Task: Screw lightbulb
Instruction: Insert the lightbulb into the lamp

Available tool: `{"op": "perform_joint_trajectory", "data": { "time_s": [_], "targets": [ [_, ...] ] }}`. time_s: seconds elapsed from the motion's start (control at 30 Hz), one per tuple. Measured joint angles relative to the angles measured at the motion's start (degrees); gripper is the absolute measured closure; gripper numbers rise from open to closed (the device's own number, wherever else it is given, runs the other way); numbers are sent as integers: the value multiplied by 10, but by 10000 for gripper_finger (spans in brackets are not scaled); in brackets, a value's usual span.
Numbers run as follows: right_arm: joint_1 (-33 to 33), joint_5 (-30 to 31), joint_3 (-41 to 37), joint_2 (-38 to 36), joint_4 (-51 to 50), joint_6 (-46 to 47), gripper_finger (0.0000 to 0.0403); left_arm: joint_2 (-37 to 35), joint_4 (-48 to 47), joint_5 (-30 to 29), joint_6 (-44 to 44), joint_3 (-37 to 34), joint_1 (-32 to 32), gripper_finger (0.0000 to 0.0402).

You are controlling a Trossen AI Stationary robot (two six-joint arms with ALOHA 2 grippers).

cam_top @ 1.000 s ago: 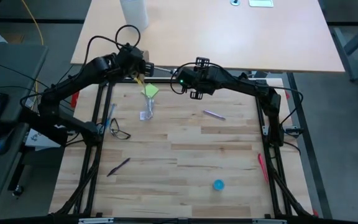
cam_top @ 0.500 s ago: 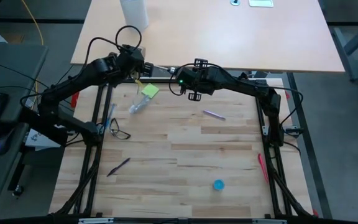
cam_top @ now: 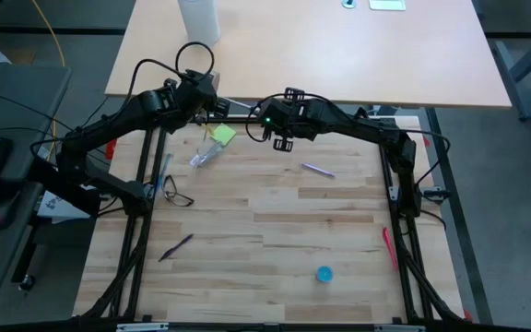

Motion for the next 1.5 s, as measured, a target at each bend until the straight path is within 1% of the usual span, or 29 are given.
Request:
{"op": "perform_joint_trajectory", "data": {
  "time_s": [0.1, 0.27, 0.4, 0.57, 0.8, 0.97, 1.1, 1.17, 1.23, 1.37, 1.5],
  "targets": [
    [1, -1, 18, 0, -2, 8, 257, -1, 11, -14, 16, 0, -3, 283],
    [-1, -4, 39, 0, -12, 15, 257, -2, 49, -19, 58, 1, -16, 283],
    [-3, -35, 47, 0, -21, 34, 257, -2, 58, -30, 83, 1, -23, 283],
    [-3, -79, 47, 0, -28, 55, 257, -2, 59, -30, 111, 1, -24, 283],
    [-3, -104, 47, -1, -29, 81, 257, -1, 56, -41, 112, 1, -36, 283],
    [-8, -153, 47, -2, -33, 103, 257, -1, 72, -71, 130, -11, -55, 283],
    [-13, -182, 47, -2, -44, 106, 257, -9, 109, -81, 148, -46, -69, 283],
    [-14, -190, 47, -2, -51, 107, 257, -14, 125, -85, 148, -63, -77, 283],
    [-15, -211, 47, -2, -57, 113, 257, -18, 132, -92, 143, -78, -85, 283],
    [-22, -262, 47, -2, -62, 117, 257, -21, 137, -107, 141, -87, -96, 283],
    [-25, -288, 47, -2, -63, 120, 257, -21, 148, -118, 150, -88, -104, 283]
  ]
}}
